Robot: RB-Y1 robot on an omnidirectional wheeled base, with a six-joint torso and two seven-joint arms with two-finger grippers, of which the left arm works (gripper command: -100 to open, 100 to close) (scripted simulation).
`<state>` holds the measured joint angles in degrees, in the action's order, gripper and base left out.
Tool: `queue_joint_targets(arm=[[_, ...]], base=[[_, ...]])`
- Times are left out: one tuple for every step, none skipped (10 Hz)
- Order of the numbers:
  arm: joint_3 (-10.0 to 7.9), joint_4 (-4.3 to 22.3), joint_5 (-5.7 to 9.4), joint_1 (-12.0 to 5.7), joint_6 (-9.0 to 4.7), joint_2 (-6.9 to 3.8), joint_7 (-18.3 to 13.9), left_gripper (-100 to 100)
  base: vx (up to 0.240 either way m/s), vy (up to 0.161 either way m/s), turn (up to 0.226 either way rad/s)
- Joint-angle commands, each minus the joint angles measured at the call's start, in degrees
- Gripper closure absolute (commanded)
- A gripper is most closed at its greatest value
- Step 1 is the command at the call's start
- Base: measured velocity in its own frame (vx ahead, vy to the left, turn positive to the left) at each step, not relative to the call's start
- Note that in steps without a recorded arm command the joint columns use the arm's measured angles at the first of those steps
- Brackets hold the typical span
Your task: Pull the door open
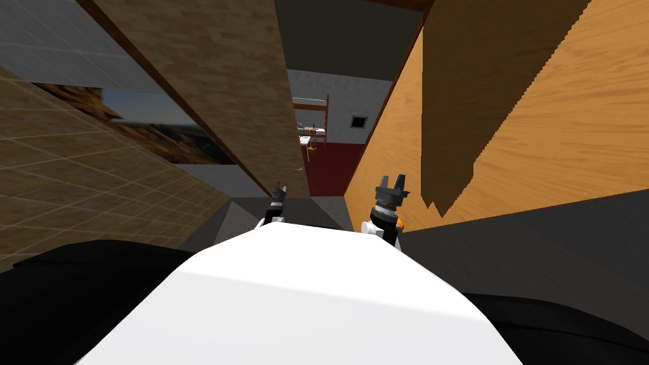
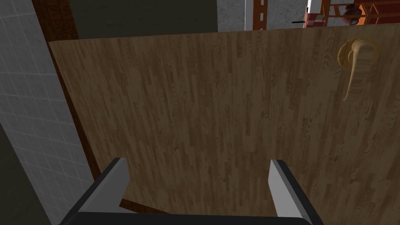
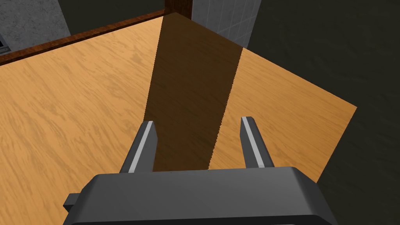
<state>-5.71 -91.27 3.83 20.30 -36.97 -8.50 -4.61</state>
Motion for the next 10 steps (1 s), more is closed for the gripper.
queue_joint_targets(arm=[[-0.37, 2.5, 0.17, -0.44, -0.74, -0.38, -0.5, -100], [-0.57, 3.8, 0.26, -0.63, -1.13, -0.59, -0.7, -100], [-0.77, 5.2, 0.36, -0.81, -1.53, -0.79, -1.0, -100], [-0.97, 6.6, 0.45, -0.99, -1.91, -0.99, -1.3, -100], [-1.16, 7.9, 0.54, -1.17, -2.3, -1.18, -1.5, -100], [-1.36, 9.2, 0.63, -1.35, -2.68, -1.37, -1.8, -100], [-1.55, 10.6, 0.72, -1.53, -3.06, -1.56, -2.1, -100], [-1.75, 11.9, 0.81, -1.71, -3.44, -1.75, -2.3, -100], [-1.94, 13.2, 0.9, -1.89, -3.82, -1.93, -2.6, -100], [-2.13, 14.5, 0.99, -2.05, -4.18, -2.11, -2.8, -100]], base=[[0.106, 0.002, -0.069], [0.101, 0.006, -0.058], [0.103, 0.013, -0.059], [0.105, 0.018, -0.058], [0.101, 0.019, -0.064], [0.096, 0.018, -0.063], [0.093, 0.013, -0.058], [0.097, 0.013, -0.062], [0.091, 0.003, -0.063], [0.089, 0.008, -0.048]])
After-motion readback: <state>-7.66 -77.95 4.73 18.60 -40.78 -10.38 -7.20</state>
